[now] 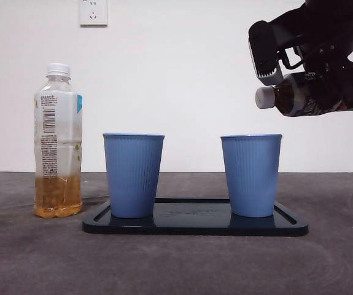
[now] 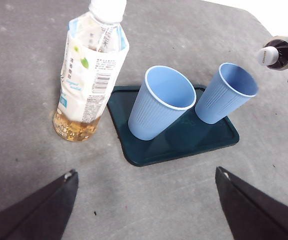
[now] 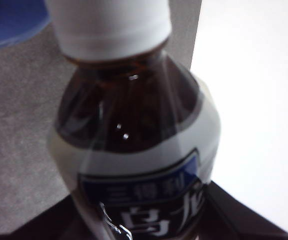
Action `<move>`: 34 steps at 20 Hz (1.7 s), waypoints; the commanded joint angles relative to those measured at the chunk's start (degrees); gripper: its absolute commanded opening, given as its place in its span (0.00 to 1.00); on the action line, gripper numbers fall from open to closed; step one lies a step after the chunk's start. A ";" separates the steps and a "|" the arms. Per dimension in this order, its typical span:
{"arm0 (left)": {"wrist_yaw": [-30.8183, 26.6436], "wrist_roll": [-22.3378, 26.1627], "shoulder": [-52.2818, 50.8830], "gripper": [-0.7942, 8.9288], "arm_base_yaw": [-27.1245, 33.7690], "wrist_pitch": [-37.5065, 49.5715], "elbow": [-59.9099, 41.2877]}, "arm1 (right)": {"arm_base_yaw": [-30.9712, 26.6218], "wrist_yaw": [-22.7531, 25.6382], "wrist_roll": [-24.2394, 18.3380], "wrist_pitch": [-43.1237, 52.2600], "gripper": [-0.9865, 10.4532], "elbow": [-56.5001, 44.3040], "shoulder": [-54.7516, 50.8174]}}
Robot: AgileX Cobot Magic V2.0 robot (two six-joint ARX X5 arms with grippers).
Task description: Pour the drink into the cup
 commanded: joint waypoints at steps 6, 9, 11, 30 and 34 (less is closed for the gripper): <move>-0.02 0.96 0.22 0.53 -0.15 0.52 1.14 | 0.63 1.79 0.50 2.21 0.20 2.01 0.04; -0.02 0.96 0.22 0.53 -0.15 0.52 1.14 | 0.63 2.16 1.84 2.23 0.20 2.01 0.02; -0.02 0.96 0.22 0.53 -0.15 0.52 1.14 | 0.63 2.25 3.32 2.19 0.20 2.10 -0.09; -0.02 0.96 0.26 0.53 -0.13 0.48 1.14 | -8.09 -23.74 56.81 -2.69 0.20 4.52 -13.70; -0.02 0.94 0.26 0.53 -0.13 0.48 1.14 | -12.87 -30.91 62.90 -2.38 0.20 3.26 -15.54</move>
